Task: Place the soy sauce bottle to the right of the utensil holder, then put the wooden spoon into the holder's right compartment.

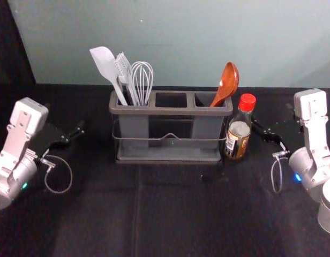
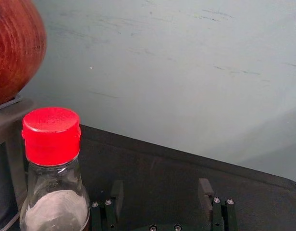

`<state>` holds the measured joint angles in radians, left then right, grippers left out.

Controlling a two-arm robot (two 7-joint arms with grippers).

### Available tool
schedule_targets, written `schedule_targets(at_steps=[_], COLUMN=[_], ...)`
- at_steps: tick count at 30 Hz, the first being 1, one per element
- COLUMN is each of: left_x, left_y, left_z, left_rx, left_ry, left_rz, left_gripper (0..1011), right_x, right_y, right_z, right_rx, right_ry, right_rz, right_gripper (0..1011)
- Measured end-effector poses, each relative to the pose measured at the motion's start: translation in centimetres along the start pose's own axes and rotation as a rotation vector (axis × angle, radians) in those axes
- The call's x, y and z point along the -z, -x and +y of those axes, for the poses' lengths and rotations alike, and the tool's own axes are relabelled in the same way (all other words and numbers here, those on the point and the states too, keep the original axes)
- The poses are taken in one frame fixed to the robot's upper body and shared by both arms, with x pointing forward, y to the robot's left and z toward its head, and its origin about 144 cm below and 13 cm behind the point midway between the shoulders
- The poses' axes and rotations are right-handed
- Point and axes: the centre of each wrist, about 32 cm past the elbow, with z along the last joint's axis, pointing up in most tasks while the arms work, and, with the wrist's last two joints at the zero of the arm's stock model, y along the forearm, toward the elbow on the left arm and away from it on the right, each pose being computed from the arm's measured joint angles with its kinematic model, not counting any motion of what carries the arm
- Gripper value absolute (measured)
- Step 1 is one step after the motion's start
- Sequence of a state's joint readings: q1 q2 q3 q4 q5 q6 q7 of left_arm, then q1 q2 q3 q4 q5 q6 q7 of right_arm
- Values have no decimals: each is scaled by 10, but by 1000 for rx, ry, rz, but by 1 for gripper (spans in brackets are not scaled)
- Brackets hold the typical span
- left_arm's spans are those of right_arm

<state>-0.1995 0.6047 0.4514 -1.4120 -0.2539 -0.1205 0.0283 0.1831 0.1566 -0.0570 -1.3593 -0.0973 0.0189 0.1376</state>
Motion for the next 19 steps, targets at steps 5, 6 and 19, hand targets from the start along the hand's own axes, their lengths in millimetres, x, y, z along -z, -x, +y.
schedule_targets(at_steps=[5, 6, 19], left_x=[0, 0, 0], left_y=[0, 0, 0], left_z=[0, 0, 0], left_rx=[0, 0, 0], left_ry=[0, 0, 0], left_rz=[0, 0, 0], left_gripper=[1005, 1005, 1005], right_x=[0, 0, 0], right_y=[0, 0, 0], right_z=[0, 0, 0], right_rx=[0, 0, 1], right_ry=[0, 0, -1], right_rz=[0, 1, 1], right_gripper=[1002, 1002, 1002])
